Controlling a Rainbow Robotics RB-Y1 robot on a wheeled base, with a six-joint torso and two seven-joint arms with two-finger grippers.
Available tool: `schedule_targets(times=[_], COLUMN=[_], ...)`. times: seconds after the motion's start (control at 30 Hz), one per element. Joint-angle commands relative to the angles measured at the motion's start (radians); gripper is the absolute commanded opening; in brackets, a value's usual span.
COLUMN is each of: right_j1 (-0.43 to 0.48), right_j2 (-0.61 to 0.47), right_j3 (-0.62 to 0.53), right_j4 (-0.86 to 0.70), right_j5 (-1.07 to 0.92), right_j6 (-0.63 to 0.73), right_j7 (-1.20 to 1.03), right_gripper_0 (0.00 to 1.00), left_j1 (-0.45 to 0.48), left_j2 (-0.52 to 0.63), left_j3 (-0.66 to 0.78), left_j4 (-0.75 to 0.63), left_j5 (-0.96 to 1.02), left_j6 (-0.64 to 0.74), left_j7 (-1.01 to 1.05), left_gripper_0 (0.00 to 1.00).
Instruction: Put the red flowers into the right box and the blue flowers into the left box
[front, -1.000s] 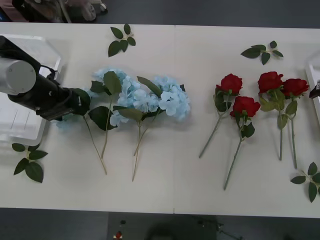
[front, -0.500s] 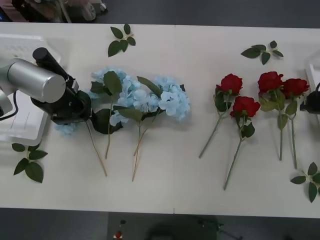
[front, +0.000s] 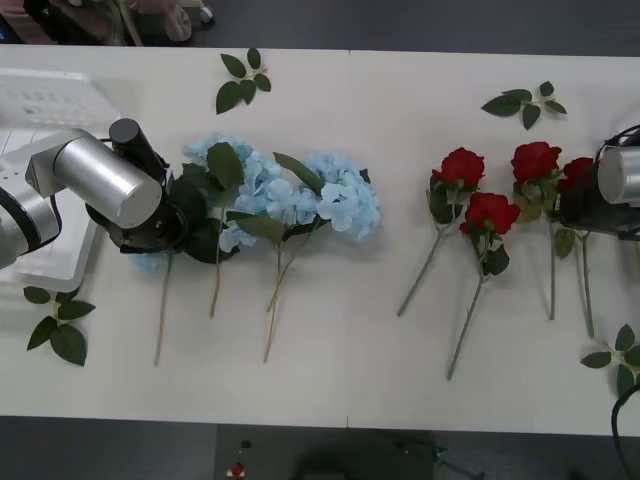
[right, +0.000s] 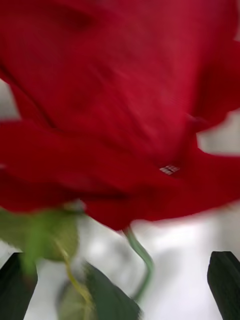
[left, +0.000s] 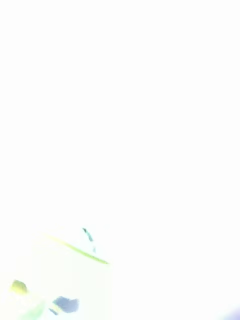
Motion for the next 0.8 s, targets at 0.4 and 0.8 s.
schedule_targets(times=[0.4,0.8], right_j1=[-0.158,-0.215], right_j2=[0.048,-0.019], right_j3=[0.105,0.071], right_j4=[0.277,0.264], right_j5=[-0.022,-0.091], right_j6=[-0.188,-0.135], right_j7=[0.057,0.166], right_gripper_0=[0.01,0.0], left_j1=[-0.036,-0.011], left_j2=[0.169,0.376], left_j3=[0.264,0.523], left_j4=[-0.146,-0.137], left_j5=[0.048,-0.059], left_j6=[0.192,0.42], left_j7=[-0.071,-0.602], left_gripper_0=[0.0,0.0])
